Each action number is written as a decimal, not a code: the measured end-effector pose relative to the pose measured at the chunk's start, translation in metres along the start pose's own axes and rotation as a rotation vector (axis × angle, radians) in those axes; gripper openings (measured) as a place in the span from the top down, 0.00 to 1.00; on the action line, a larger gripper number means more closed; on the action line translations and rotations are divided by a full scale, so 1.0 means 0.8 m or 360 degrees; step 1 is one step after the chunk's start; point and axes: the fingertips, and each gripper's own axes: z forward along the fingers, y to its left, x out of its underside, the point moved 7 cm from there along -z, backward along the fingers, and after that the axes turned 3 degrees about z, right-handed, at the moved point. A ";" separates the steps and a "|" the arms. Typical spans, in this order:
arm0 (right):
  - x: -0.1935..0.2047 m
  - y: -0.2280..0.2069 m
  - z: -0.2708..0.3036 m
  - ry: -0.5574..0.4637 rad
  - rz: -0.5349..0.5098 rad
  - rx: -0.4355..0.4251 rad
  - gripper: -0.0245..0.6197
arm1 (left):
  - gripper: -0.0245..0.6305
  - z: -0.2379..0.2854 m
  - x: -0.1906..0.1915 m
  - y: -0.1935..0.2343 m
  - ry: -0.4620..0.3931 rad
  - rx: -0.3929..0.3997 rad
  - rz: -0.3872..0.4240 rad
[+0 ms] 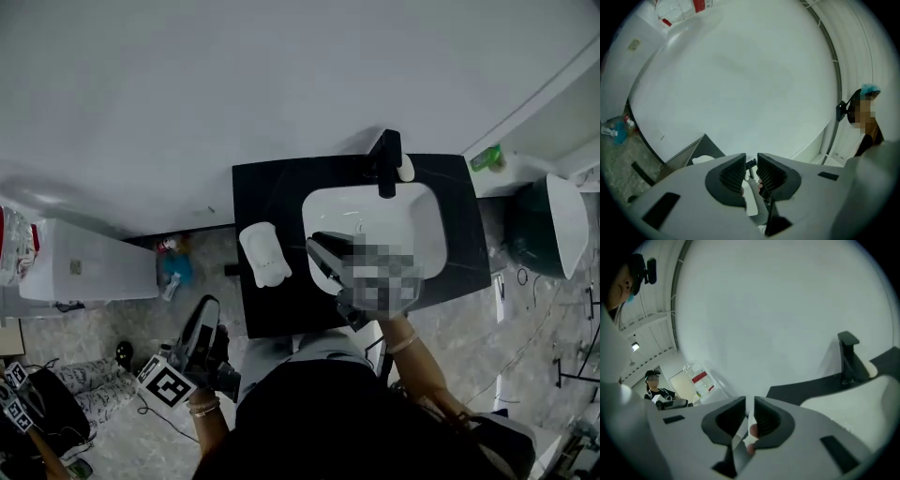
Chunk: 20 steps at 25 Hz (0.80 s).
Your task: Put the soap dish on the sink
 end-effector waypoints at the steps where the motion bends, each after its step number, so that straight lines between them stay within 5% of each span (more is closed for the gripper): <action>1: -0.006 0.010 -0.013 -0.0055 0.0005 -0.0001 0.88 | 0.87 -0.003 -0.003 -0.014 -0.0020 0.0020 0.0024; 3: -0.017 0.029 -0.034 -0.0146 0.0015 -0.0002 0.91 | 0.96 -0.001 -0.008 -0.040 -0.0030 0.0067 0.0082; 10: -0.040 0.088 -0.066 -0.0298 -0.0024 -0.0086 0.93 | 0.96 0.013 -0.021 -0.107 -0.0016 0.0342 0.0180; 15: -0.036 0.095 -0.065 -0.0306 -0.0023 -0.0110 0.93 | 0.96 0.015 -0.024 -0.108 -0.0029 0.0263 0.0228; 20: -0.032 0.088 -0.065 -0.0281 -0.0026 -0.0069 0.93 | 0.96 0.012 -0.027 -0.098 -0.0112 0.0215 0.0136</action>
